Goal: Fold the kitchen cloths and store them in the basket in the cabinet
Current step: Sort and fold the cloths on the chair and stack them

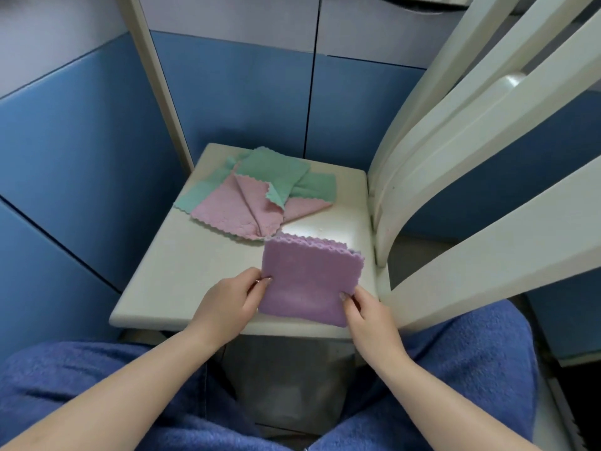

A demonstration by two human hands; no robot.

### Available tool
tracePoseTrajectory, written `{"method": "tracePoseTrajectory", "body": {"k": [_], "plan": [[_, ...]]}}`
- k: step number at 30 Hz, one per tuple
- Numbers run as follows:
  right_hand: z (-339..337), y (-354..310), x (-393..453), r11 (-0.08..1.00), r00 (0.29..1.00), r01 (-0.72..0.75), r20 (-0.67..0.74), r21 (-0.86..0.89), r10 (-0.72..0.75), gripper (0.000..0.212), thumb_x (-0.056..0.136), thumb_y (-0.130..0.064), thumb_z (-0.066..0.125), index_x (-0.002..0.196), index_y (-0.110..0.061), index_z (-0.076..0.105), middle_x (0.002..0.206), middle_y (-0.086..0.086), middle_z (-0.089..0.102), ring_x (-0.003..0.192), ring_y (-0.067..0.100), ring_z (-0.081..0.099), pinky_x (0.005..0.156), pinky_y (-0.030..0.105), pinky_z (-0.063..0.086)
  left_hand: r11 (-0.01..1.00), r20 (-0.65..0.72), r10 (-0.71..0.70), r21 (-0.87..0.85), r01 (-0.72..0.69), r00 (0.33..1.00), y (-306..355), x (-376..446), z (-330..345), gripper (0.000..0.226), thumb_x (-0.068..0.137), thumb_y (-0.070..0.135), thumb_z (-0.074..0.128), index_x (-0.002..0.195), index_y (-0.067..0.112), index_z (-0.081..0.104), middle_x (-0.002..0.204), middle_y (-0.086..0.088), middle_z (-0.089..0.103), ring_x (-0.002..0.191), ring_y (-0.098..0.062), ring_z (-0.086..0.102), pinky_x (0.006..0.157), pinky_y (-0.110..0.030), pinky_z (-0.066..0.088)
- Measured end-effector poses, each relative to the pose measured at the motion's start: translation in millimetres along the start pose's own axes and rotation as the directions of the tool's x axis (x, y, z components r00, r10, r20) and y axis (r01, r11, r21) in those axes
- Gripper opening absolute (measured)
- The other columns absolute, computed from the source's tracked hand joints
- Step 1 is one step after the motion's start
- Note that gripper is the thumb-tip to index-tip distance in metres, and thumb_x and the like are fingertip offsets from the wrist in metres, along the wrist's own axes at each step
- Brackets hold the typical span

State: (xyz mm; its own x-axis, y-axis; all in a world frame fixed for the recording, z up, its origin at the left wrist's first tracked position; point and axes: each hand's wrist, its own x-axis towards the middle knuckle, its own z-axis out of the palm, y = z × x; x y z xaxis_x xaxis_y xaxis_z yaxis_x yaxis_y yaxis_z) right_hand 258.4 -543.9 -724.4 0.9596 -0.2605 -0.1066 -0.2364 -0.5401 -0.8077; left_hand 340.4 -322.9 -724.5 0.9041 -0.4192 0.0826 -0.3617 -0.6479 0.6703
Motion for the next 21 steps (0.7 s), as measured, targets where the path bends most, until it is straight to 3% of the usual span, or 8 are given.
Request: {"method": "tracePoseTrajectory", "body": {"k": [4, 9, 13, 16, 21], "plan": [[-1.2, -5.9, 23.9, 0.987, 0.991, -0.130, 0.021, -0.095, 0.132, 0.028, 0.098, -0.029, 0.039, 0.076, -0.018, 0.052, 0.078, 0.001, 0.060, 0.079, 0.025, 0.056, 0.065, 0.033, 0.038, 0.997, -0.014, -0.083, -0.003, 0.083, 0.996, 6.5, 18.1, 1.7, 0.027, 0.096, 0.036, 0.045, 0.071, 0.027, 0.049, 0.064, 0.000, 0.060, 0.063, -0.020, 0.056, 0.060, -0.040, 0.043], [-2.8, -10.0, 44.7, 0.954, 0.975, -0.191, 0.068, -0.230, 0.211, 0.030, 0.098, -0.031, 0.037, 0.095, -0.014, 0.062, 0.097, 0.007, 0.065, 0.090, 0.027, 0.057, 0.071, 0.030, 0.039, 0.979, 0.025, -0.204, 0.028, 0.203, 0.979, 5.1, 34.5, 6.0, 0.033, 0.096, 0.035, 0.044, 0.075, 0.012, 0.054, 0.071, -0.004, 0.062, 0.070, -0.024, 0.057, 0.067, -0.041, 0.045], [-4.5, -10.8, 53.2, 0.934, 0.958, -0.230, 0.107, -0.275, 0.267, 0.029, 0.098, -0.031, 0.037, 0.076, -0.020, 0.052, 0.085, 0.004, 0.057, 0.084, 0.025, 0.052, 0.067, 0.029, 0.034, 0.949, 0.087, -0.305, 0.114, 0.295, 0.948, 6.8, 46.1, 9.1, 0.036, 0.097, 0.033, 0.044, 0.078, 0.007, 0.059, 0.075, -0.008, 0.062, 0.076, -0.026, 0.056, 0.067, -0.036, 0.041], [-5.5, -12.2, 57.2, 0.925, 0.955, -0.232, 0.112, -0.300, 0.276, 0.027, 0.098, -0.031, 0.037, 0.075, -0.021, 0.048, 0.084, 0.003, 0.056, 0.082, 0.025, 0.051, 0.067, 0.029, 0.034, 0.928, 0.146, -0.366, 0.131, 0.349, 0.919, 6.5, 53.8, 8.3, 0.038, 0.097, 0.031, 0.044, 0.066, 0.012, 0.052, 0.065, -0.003, 0.054, 0.069, -0.024, 0.050, 0.059, -0.032, 0.032], [-3.8, -15.7, 61.1, 0.904, 0.966, -0.182, 0.101, -0.386, 0.238, 0.025, 0.099, -0.031, 0.034, 0.095, -0.017, 0.054, 0.100, 0.008, 0.063, 0.084, 0.024, 0.051, 0.070, 0.030, 0.036, 0.914, 0.190, -0.405, 0.120, 0.388, 0.894, 9.1, 56.7, 7.6, 0.043, 0.097, 0.026, 0.044, 0.056, 0.014, 0.038, 0.055, -0.002, 0.044, 0.057, -0.019, 0.040, 0.052, -0.031, 0.025]]}}
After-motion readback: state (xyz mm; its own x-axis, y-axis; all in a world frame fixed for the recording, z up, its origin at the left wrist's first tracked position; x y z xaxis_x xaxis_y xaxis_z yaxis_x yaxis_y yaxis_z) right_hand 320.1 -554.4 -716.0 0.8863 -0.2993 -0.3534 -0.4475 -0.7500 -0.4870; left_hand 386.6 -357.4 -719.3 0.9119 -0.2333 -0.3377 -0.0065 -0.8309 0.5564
